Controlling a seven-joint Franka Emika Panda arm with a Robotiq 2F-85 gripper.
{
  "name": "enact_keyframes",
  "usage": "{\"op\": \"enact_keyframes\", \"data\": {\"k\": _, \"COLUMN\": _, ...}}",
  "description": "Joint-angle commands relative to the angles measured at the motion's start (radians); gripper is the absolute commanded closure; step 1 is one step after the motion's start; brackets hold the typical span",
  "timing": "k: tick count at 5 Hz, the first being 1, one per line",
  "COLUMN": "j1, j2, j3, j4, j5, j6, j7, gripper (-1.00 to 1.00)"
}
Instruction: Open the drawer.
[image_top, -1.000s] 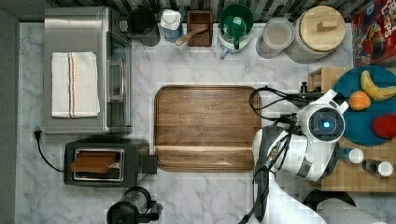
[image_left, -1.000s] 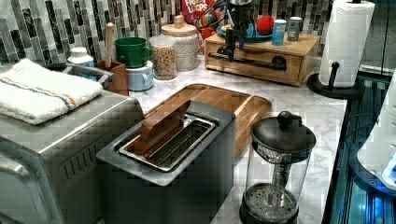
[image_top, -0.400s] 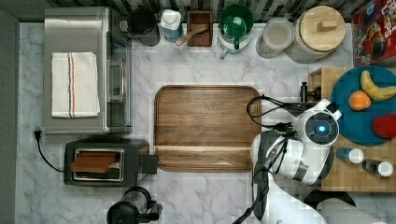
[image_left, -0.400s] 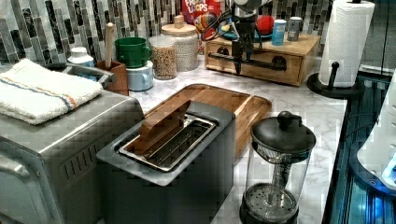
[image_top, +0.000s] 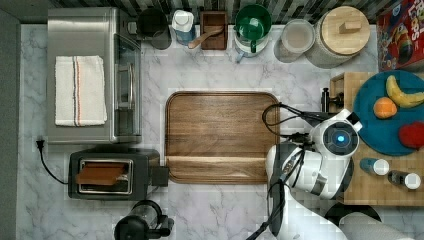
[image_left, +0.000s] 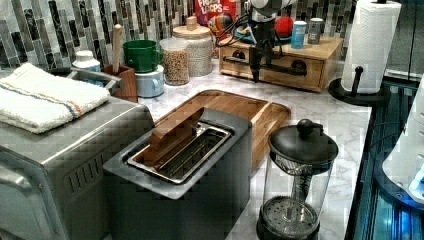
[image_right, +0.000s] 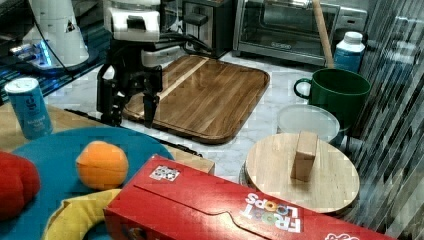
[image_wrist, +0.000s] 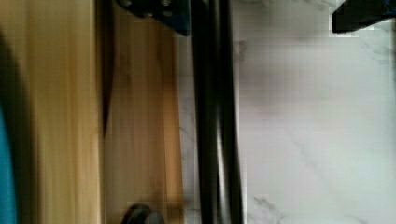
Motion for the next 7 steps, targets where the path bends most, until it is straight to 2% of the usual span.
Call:
{"op": "enact_keyframes", "data": {"k": 1, "j1": 0.175, "j2": -0.029, "j3": 0.149, "j4": -0.002, "j5": -0.014, "j6": 0.009, "j7": 0.41, "gripper": -1.0}}
{"op": "enact_keyframes", "data": {"k": 2, "j1": 0.255, "j2": -0.001, "j3": 0.141, "j4": 0.001, "j5": -0.056, "j6": 0.045, "j7": 0.513, "gripper": -1.0}}
{"op": "enact_keyframes", "data": {"k": 4, "j1": 0.3, "j2": 0.013, "j3": 0.195, "j4": -0.011, "j5": -0.051, "j6": 0.073, "j7": 0.544, "gripper": -1.0}}
{"op": "enact_keyframes", "data": {"k": 6, "j1": 0.344, "j2": -0.034, "j3": 0.224, "j4": -0.01, "j5": -0.004, "j6": -0.023, "j7": 0.587, "gripper": -1.0}}
{"op": "enact_keyframes", "data": {"k": 7, "j1": 0.342, "j2": -0.033, "j3": 0.248, "j4": 0.009, "j5": 0.0, "j6": -0.053, "j7": 0.633, "gripper": -1.0}}
